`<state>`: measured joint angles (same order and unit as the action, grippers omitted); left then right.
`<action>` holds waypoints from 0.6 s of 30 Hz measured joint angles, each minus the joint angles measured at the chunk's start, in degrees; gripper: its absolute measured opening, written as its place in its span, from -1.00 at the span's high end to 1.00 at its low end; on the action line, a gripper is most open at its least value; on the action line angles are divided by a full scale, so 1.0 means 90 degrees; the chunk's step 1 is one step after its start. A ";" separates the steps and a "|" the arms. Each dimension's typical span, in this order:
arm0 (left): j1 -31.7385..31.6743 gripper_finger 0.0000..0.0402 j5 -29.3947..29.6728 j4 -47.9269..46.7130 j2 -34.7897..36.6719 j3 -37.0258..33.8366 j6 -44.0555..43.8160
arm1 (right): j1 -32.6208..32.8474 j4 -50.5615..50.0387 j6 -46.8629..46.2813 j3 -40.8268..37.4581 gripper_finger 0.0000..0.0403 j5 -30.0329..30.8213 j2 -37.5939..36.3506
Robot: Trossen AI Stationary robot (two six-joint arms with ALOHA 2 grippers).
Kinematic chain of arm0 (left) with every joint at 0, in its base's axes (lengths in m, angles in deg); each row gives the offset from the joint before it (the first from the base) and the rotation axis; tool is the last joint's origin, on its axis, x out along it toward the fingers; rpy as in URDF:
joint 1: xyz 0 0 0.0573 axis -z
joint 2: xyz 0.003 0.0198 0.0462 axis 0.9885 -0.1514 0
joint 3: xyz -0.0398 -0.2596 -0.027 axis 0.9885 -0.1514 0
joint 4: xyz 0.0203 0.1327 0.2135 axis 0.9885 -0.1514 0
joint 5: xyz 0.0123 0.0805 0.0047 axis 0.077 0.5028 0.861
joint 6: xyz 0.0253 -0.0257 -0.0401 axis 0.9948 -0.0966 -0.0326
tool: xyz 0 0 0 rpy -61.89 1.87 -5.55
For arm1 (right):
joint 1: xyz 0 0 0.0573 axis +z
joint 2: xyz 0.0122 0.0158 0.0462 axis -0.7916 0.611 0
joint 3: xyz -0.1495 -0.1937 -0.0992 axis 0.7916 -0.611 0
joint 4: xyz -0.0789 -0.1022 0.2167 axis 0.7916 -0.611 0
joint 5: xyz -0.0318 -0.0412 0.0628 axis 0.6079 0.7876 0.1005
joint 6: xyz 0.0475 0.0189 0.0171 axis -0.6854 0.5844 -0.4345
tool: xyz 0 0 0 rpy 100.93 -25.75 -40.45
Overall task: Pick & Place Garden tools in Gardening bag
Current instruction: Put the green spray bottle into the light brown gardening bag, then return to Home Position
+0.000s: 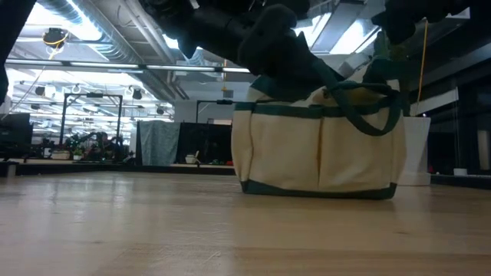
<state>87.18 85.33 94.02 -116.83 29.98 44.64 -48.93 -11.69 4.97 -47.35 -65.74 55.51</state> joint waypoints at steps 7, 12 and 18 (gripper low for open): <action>0.0000 0.12 -0.0050 -0.0062 0.0000 -0.0010 -0.0084 | -0.0001 0.0000 -0.0002 0.0001 0.15 0.0000 0.0002; 0.0015 -0.04 -0.0047 -0.0504 0.0306 -0.0010 -0.0209 | 0.0000 0.0001 -0.0001 0.0000 0.15 0.0000 0.0001; 0.0015 -0.16 -0.0046 -0.1460 0.1198 0.0000 -0.0298 | 0.0000 0.0000 -0.0001 0.0000 0.15 -0.0001 0.0002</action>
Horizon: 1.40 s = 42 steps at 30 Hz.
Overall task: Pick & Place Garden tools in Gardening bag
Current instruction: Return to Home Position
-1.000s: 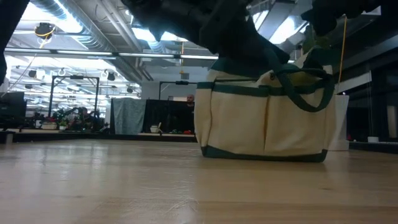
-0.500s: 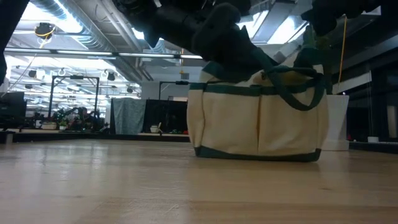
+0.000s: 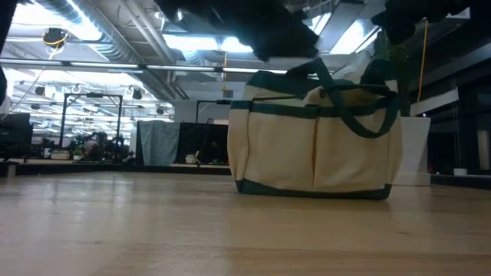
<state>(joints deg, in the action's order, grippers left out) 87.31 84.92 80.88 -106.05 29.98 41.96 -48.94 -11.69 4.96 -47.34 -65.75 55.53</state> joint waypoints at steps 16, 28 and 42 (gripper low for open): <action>0.0732 -0.09 0.0910 -0.1600 0.2787 -0.0400 0.0234 | 0.0000 0.0002 0.0000 -0.0001 0.15 -0.0001 -0.0001; 0.0697 0.01 0.2358 -0.0428 0.4759 -0.2457 0.0610 | 0.0000 0.0002 0.0001 -0.0001 0.15 -0.0001 -0.0002; 0.0653 0.09 0.1899 0.0746 0.6711 -0.4828 -0.0449 | 0.0000 0.0002 -0.0001 -0.0001 0.15 0.0001 -0.0002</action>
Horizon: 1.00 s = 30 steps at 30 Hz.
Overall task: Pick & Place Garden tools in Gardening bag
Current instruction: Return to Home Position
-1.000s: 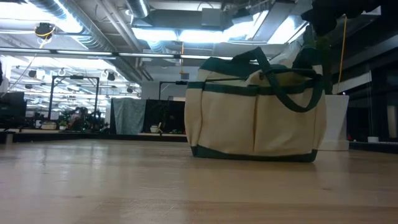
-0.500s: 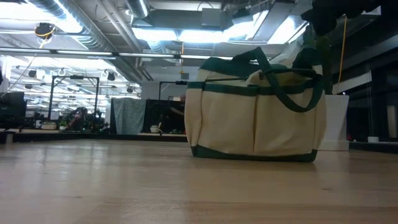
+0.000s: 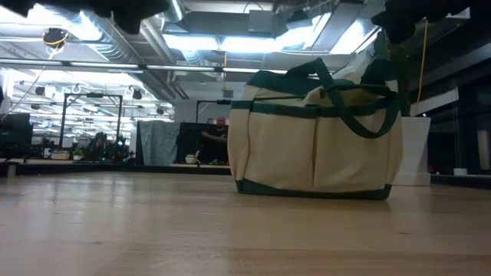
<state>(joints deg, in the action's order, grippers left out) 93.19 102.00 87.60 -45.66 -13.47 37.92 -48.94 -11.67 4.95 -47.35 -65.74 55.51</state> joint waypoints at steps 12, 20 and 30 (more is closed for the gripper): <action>0.0000 0.09 -0.0045 0.1016 -0.0003 -0.1040 -0.0666 | 0.0000 -0.0001 0.0002 0.0001 0.15 -0.0002 0.0002; 0.0000 0.09 -0.0044 0.0273 -0.0008 -0.1040 -0.0656 | 0.0000 0.0000 0.0000 0.0000 0.15 0.0000 0.0000; 0.0000 0.09 -0.0043 0.0251 -0.0008 -0.1040 -0.0646 | 0.0000 -0.0001 0.0002 0.0000 0.15 0.0000 0.0001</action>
